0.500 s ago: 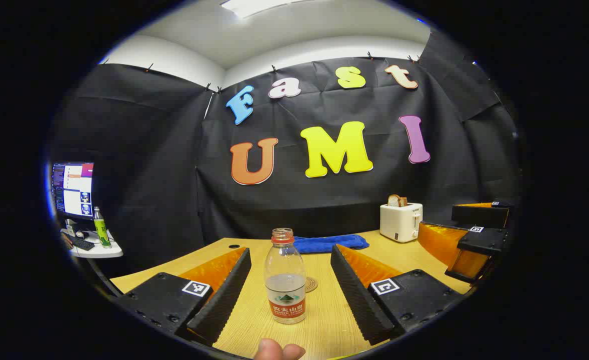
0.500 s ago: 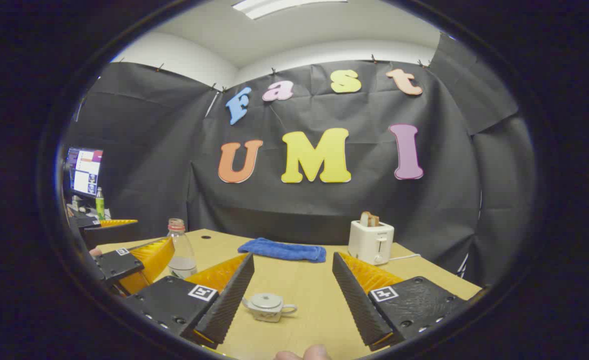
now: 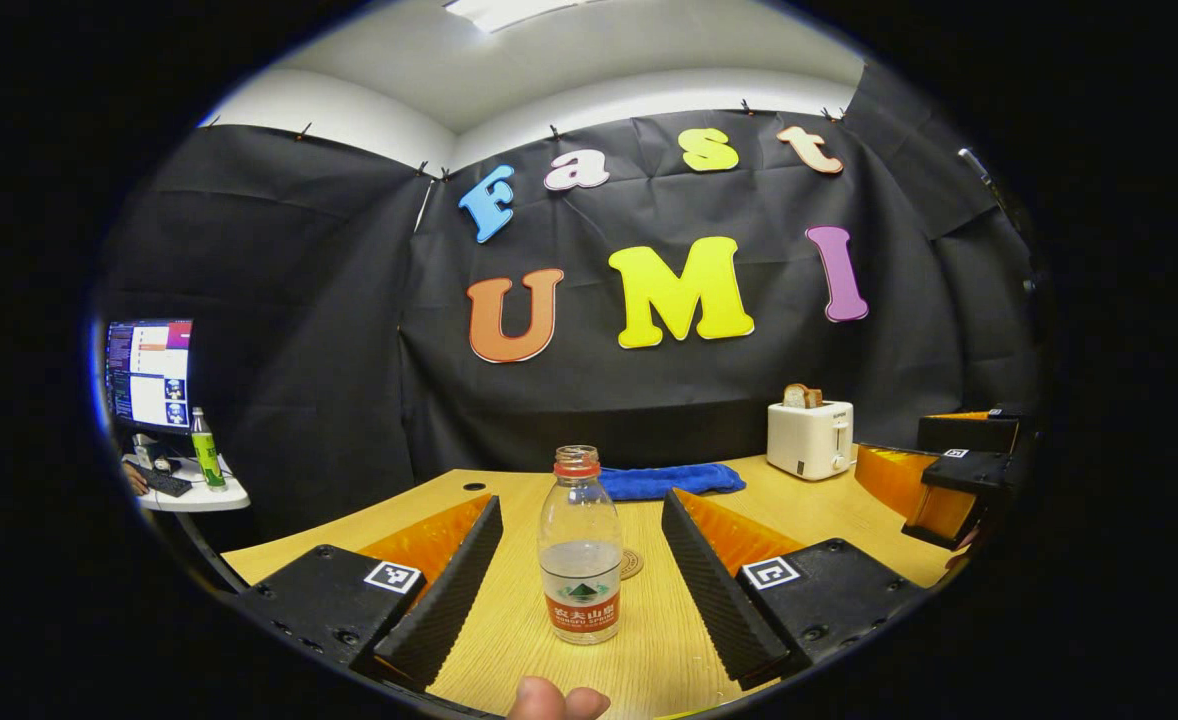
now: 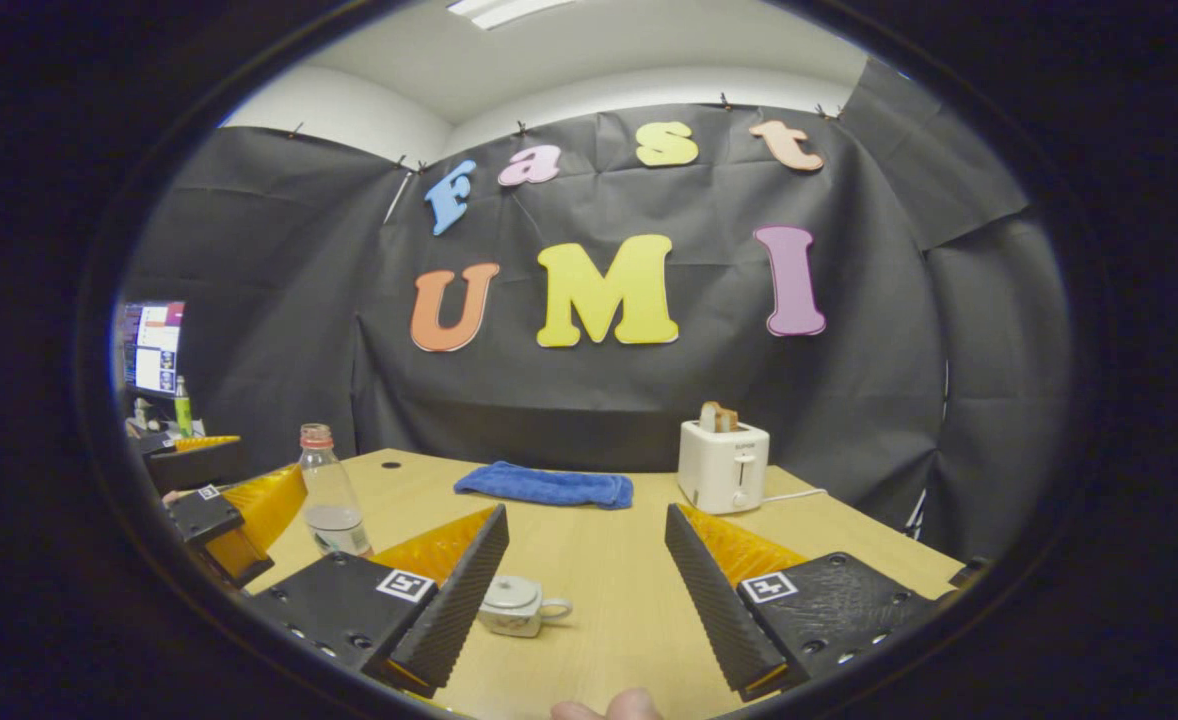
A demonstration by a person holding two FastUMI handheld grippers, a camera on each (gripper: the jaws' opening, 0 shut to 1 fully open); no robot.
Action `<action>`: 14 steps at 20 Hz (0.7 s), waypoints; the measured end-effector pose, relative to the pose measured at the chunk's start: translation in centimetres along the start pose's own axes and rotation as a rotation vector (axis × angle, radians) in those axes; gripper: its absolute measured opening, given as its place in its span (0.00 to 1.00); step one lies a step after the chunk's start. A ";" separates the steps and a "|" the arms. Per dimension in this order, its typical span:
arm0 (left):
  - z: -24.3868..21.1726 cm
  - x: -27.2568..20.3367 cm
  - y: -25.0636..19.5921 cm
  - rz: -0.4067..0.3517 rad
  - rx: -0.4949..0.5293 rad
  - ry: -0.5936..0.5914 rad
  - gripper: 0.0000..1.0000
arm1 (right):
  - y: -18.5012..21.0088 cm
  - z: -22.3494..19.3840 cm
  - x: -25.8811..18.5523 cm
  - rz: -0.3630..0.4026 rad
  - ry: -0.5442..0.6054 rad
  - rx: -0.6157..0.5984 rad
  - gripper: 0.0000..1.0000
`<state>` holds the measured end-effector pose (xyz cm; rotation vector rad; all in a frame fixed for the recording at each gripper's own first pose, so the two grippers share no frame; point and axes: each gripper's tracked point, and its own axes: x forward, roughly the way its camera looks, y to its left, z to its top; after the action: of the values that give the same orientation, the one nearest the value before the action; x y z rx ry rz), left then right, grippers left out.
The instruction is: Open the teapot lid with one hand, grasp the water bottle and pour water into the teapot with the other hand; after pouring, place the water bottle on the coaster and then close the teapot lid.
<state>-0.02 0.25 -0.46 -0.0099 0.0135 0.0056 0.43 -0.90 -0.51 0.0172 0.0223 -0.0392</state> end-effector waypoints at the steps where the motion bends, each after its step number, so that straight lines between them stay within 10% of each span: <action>1: 0.0 0.1 0.1 0.002 0.001 0.001 1.00 | 0.2 -0.1 0.0 0.003 0.001 -0.002 0.95; 14: 0.0 0.2 1.3 0.030 0.008 0.010 1.00 | 2.1 -3.6 2.5 0.049 0.077 -0.010 0.95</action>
<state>0.14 1.60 -0.50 -0.0019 0.0241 0.0354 2.97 1.20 -4.14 0.0087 0.0989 0.0106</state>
